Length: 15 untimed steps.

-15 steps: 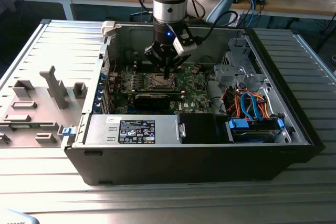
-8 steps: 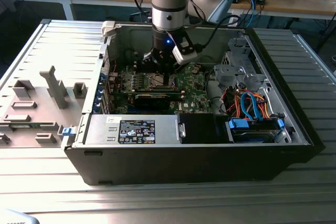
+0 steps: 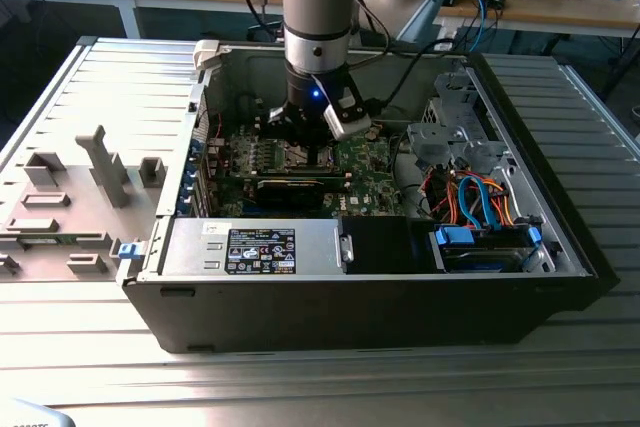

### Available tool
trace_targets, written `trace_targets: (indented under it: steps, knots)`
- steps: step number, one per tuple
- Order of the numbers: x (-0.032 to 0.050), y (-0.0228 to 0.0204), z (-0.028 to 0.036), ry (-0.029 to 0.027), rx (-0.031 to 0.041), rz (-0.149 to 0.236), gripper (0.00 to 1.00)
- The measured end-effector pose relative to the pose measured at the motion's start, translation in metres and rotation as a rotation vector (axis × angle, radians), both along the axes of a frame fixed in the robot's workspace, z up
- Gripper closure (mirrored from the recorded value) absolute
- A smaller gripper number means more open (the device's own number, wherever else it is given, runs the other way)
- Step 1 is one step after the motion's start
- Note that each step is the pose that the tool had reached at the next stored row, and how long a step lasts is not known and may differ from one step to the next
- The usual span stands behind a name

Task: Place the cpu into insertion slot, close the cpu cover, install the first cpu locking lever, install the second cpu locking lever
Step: 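Install the second cpu locking lever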

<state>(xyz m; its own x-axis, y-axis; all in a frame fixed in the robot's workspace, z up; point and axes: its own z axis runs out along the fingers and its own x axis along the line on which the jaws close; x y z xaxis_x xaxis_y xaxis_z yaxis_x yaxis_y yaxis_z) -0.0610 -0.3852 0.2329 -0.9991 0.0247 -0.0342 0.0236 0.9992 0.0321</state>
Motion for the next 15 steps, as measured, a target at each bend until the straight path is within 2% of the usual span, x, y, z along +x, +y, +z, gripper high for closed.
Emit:
trace_targets:
  steps: [1, 2, 3, 4, 5, 8, 10, 11, 13, 15]
  knots:
    - [-0.0009, -0.0023, -0.0001, 0.0001, 0.0182, 0.0, 0.89]
    - [-0.0014, -0.004, -0.0002, 0.0001, 0.0276, 0.0, 0.89]
    - [-0.0028, -0.0085, -0.0008, 0.0, 0.0453, 0.0, 0.89]
    - [-0.0036, -0.012, -0.002, 0.0, 0.0546, 0.0, 0.89]
    - [-0.0042, -0.0139, -0.0034, 0.0, 0.061, 0.0, 0.89]
    - [-0.0141, -0.0142, -0.0072, 0.0, 0.0773, 0.0, 0.89]
    - [-0.0186, -0.0142, -0.0089, 0.0, 0.0844, 0.0, 0.89]
    - [-0.0219, -0.0142, -0.0108, 0.0001, 0.0968, 0.0, 0.89]
    - [-0.0283, -0.0143, -0.0132, 0.0001, 0.1162, 0.001, 0.89]
    - [-0.0348, -0.0143, -0.0159, 0.0002, 0.132, 0.003, 0.89]
